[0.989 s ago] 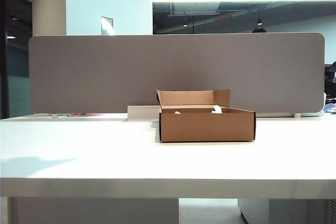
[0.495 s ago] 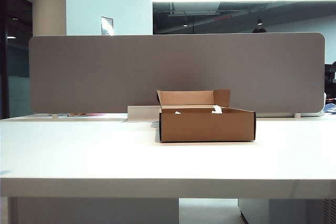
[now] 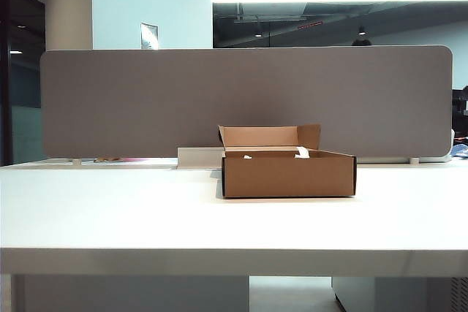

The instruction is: Pick up all the paper balls on the table and put them in the paper box.

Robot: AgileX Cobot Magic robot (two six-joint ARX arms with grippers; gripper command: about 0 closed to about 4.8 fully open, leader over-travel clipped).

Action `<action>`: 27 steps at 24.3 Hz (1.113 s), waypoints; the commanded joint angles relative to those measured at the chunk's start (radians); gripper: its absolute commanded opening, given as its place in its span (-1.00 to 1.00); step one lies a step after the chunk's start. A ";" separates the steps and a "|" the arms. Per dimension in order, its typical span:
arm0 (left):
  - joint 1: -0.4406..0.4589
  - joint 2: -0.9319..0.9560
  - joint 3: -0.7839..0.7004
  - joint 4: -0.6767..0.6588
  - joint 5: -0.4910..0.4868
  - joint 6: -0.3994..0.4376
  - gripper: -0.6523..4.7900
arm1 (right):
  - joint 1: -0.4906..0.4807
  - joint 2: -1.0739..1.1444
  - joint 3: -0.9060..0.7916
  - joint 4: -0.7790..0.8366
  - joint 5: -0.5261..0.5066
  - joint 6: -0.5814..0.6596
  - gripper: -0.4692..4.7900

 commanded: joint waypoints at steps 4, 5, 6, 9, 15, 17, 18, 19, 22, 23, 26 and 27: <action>-0.001 -0.092 -0.068 0.067 -0.158 -0.025 -0.78 | 0.000 -0.001 -0.005 0.010 -0.005 0.000 -0.85; 0.000 -0.093 -0.086 0.074 -0.157 -0.024 -0.78 | 0.000 -0.001 -0.005 0.010 -0.005 0.000 -0.85; 0.002 -0.085 -0.105 0.079 -0.157 -0.025 -0.78 | 0.000 -0.001 -0.005 0.011 -0.005 0.000 -0.85; 0.080 -0.078 -0.166 0.093 -0.128 -0.033 -0.78 | 0.000 -0.001 -0.005 0.010 -0.005 0.000 -0.85; 0.288 -0.082 -0.257 0.170 0.014 -0.069 -0.78 | 0.000 -0.001 -0.005 0.011 -0.005 0.000 -0.85; 0.343 -0.084 -0.283 0.175 0.036 -0.068 -0.78 | 0.000 -0.001 -0.005 0.010 -0.005 0.000 -0.85; 0.378 -0.084 -0.302 0.183 0.054 -0.066 -0.78 | 0.000 -0.001 -0.005 0.010 -0.005 0.000 -0.85; 0.390 -0.085 -0.310 0.185 0.054 -0.066 -0.78 | 0.000 -0.001 -0.005 0.011 -0.005 0.000 -0.85; 0.428 -0.089 -0.346 0.206 0.071 -0.060 -0.78 | 0.000 -0.001 -0.005 0.010 -0.005 0.000 -0.85; 0.432 -0.090 -0.352 0.213 0.072 -0.051 -0.78 | 0.000 -0.001 -0.005 0.010 -0.005 0.000 -0.85; 0.439 -0.098 -0.369 0.227 0.071 -0.039 -0.78 | 0.000 -0.001 -0.005 0.010 -0.005 0.000 -0.85; 0.442 -0.104 -0.373 0.229 0.071 -0.039 -0.78 | 0.000 -0.001 -0.005 0.010 -0.005 0.000 -0.85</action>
